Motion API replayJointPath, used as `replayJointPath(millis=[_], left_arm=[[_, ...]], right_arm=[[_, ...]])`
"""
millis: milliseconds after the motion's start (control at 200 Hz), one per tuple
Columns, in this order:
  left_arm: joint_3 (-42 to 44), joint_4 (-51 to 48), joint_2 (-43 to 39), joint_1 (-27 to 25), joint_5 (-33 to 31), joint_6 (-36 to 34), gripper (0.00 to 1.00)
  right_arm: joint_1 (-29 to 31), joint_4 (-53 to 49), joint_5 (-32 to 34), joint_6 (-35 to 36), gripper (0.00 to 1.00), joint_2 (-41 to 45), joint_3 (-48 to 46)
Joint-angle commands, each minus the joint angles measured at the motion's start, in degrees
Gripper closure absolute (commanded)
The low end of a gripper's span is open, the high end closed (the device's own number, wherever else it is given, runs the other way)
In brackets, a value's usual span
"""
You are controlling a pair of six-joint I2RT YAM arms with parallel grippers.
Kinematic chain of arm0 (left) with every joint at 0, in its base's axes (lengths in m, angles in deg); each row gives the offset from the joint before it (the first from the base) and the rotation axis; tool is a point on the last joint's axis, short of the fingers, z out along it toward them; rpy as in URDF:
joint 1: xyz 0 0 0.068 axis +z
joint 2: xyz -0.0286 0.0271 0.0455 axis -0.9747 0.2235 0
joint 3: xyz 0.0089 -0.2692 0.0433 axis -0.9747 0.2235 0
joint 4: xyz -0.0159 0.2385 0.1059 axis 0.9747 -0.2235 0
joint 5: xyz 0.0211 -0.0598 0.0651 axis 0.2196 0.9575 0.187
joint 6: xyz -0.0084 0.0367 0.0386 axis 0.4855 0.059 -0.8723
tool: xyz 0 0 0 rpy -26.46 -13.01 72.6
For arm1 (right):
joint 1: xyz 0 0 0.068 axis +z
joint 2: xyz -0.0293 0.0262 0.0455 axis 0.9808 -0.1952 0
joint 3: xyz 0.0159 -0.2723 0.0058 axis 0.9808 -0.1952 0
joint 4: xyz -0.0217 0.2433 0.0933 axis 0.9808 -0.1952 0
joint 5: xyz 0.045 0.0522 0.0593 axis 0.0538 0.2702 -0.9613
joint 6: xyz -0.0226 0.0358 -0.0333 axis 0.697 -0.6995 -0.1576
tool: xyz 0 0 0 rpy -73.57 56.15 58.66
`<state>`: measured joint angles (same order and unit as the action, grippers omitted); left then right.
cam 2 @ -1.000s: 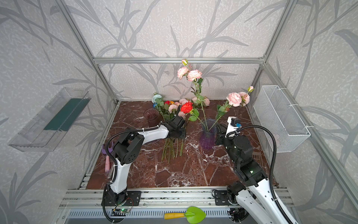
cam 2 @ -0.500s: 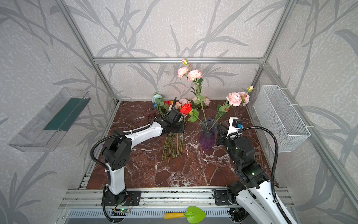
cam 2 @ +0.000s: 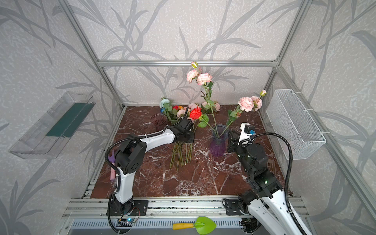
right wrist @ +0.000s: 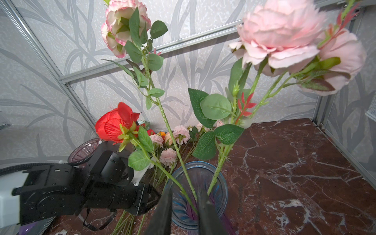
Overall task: Arrange the flowers into the vase
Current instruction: 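Grasp a pink rose stem in the pile with the left gripper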
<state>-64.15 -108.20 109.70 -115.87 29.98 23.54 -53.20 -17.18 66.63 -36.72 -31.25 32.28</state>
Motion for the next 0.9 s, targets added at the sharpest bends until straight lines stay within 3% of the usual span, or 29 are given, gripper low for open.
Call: replayJointPath(millis=[0, 145, 270, 455, 510, 685, 895], left_arm=[[-3.5, -1.1, 1.3, 0.5, -1.4, -0.7, 0.67], [-4.1, -0.2, 3.6, 1.1, -1.0, -1.0, 0.69], [-4.2, 1.0, 4.6, 1.6, -0.2, -0.9, 0.77], [-4.4, 2.3, 5.2, 2.4, 1.8, -1.3, 0.78], [-4.4, 2.3, 5.2, 2.5, 1.9, -1.2, 0.82], [-4.0, 2.6, 3.3, 2.7, 2.7, -0.9, 0.91], [-2.4, 3.8, -2.0, 2.7, 4.0, 0.3, 0.92]], right_arm=[[-0.2, 0.6, 0.6, -0.1, 0.76, 0.4, -0.4], [-0.2, 0.7, 0.5, -0.1, 0.76, 0.3, -0.6], [-0.2, 0.8, 0.5, -0.1, 0.76, 0.3, -0.7], [-0.2, 0.8, 0.9, 0.0, 0.76, 0.3, -0.7], [-0.2, 0.8, 1.0, 0.1, 0.76, 0.3, -0.7], [-0.2, 0.7, 1.0, 0.1, 0.76, 0.5, -0.8], [-0.2, 1.0, 1.0, 0.0, 0.76, 0.5, -0.9]])
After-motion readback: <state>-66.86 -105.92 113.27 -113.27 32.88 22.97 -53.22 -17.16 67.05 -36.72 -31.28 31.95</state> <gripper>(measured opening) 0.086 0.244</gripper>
